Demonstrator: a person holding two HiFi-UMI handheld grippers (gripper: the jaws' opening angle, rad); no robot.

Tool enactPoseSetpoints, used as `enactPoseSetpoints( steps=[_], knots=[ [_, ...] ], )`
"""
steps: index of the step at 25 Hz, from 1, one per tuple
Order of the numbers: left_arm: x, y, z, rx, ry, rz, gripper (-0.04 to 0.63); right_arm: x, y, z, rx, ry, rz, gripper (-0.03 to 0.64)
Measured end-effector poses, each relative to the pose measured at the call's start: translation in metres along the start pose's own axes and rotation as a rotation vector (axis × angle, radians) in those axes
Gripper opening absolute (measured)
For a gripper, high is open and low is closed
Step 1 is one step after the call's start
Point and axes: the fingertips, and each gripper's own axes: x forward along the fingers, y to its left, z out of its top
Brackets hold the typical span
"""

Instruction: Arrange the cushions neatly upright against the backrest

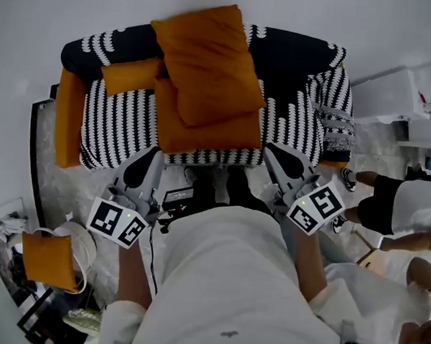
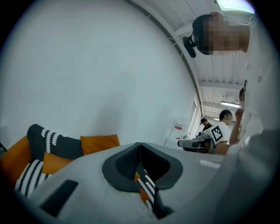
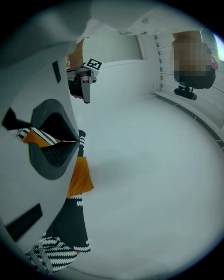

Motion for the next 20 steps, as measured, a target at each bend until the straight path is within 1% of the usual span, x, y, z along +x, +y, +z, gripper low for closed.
enactPoseSetpoints(
  steps=[6, 10, 13, 16, 20],
  knots=[
    [0.000, 0.007, -0.004, -0.008, 0.010, -0.041, 0.014, 0.000, 0.000, -0.005, 0.004, 0.013, -0.069, 0.011],
    [0.013, 0.012, -0.012, -0.033, 0.036, -0.085, 0.014, -0.007, -0.005, -0.012, 0.009, 0.028, -0.124, 0.011],
    [0.025, 0.014, -0.012, -0.031, 0.055, -0.094, 0.014, -0.009, -0.017, -0.019, 0.033, 0.045, -0.161, 0.012],
    [0.036, 0.010, -0.009, -0.022, 0.068, -0.086, 0.014, -0.005, -0.031, -0.021, 0.058, 0.057, -0.147, 0.012],
    [0.053, 0.009, 0.004, -0.010, 0.072, -0.038, 0.014, 0.013, -0.052, -0.006, 0.055, 0.049, -0.087, 0.012]
  ],
)
